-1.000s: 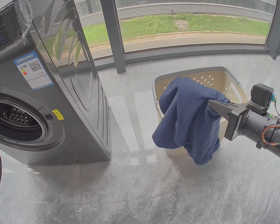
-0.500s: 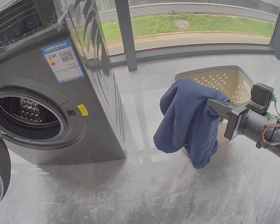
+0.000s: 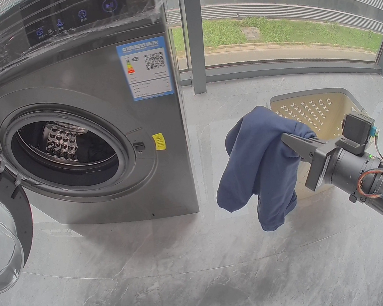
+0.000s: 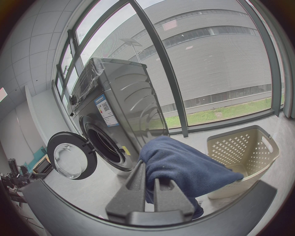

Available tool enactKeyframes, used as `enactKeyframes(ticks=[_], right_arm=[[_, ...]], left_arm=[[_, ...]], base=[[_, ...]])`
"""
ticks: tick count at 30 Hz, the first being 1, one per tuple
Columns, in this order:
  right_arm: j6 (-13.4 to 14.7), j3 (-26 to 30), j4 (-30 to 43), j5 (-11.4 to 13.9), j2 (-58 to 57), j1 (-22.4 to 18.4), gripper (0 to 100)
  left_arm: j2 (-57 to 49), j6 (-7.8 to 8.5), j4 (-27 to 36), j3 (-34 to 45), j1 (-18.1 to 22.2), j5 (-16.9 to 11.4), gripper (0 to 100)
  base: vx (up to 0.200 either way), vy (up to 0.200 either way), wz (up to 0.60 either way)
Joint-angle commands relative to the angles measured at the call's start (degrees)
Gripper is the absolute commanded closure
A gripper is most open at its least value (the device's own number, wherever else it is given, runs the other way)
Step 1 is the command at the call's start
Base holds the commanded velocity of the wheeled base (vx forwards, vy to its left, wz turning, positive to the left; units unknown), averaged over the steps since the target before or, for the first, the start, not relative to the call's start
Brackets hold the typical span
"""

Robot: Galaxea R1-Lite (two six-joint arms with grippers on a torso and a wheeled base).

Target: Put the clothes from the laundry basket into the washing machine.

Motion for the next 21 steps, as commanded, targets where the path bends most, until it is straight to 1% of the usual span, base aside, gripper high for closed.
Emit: enactKeyframes(ticks=[1,5,21], right_arm=[[-0.01,0.03,-0.06,0.01,-0.07,-0.01,100],[-0.01,-0.06,-0.06,0.01,-0.07,-0.01,100],[-0.01,0.12,-0.06,0.01,0.02,-0.01,100]], left_arm=[[-0.93,-0.02,-0.07,0.92,-0.04,0.02,0],[-0.93,-0.02,-0.07,0.92,0.05,0.02,0],[-0.93,-0.02,-0.07,0.92,-0.04,0.02,0]], base=[[0.0,0.0,0.0],[0.0,0.0,0.0],[-0.2,0.0,0.0]])
